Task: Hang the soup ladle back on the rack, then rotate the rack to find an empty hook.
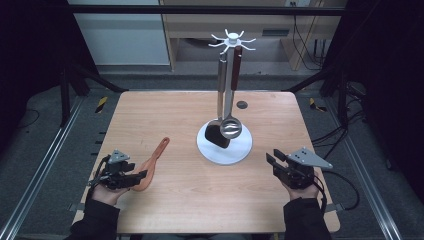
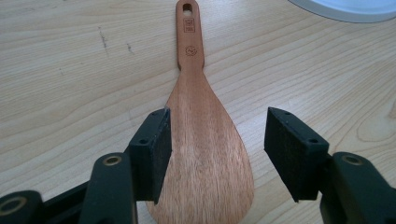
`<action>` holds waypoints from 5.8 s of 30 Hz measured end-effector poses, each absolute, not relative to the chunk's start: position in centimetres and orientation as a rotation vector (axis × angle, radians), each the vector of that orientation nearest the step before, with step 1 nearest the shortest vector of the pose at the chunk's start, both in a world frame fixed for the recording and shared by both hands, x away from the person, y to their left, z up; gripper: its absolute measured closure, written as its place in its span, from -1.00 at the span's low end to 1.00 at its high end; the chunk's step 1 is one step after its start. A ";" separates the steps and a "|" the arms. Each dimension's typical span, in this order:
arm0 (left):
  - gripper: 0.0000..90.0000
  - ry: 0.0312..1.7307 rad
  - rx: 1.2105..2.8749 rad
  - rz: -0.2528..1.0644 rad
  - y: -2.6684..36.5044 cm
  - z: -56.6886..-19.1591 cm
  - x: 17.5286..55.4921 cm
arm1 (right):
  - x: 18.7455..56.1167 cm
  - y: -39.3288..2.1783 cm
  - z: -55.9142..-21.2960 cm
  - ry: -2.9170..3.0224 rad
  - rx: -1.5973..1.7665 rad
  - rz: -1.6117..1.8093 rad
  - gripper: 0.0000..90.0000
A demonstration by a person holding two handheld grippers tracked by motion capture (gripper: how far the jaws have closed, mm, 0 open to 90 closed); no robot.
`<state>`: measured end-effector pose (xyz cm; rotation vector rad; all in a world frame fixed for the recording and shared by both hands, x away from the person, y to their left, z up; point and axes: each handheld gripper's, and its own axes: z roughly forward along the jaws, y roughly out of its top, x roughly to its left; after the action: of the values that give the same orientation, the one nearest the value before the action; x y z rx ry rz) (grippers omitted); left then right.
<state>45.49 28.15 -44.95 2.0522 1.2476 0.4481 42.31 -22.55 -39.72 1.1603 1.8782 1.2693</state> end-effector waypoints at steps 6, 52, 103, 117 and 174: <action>-0.08 1.263 2.045 0.449 28.5 -45.2 45.2 | 42.8 -22.3 -37.7 1.831 1.140 1.309 0.87; -0.07 1.277 2.067 0.439 28.6 -45.9 45.1 | 48.4 -16.2 -25.3 1.558 0.982 1.508 1.00; -0.07 1.279 2.073 0.428 28.8 -46.0 45.2 | 50.5 -13.4 -20.0 1.562 0.871 1.556 1.00; -0.07 1.278 2.070 0.430 28.8 -46.0 45.1 | 50.6 -12.5 -19.7 1.587 0.850 1.557 1.00; -0.08 1.281 2.076 0.425 28.8 -46.0 45.2 | 51.0 -14.3 -19.8 1.560 0.869 1.534 1.00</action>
<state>45.20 28.83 -46.04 2.0760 1.2806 0.4250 50.99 -14.35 -19.76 0.8690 1.5603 1.5345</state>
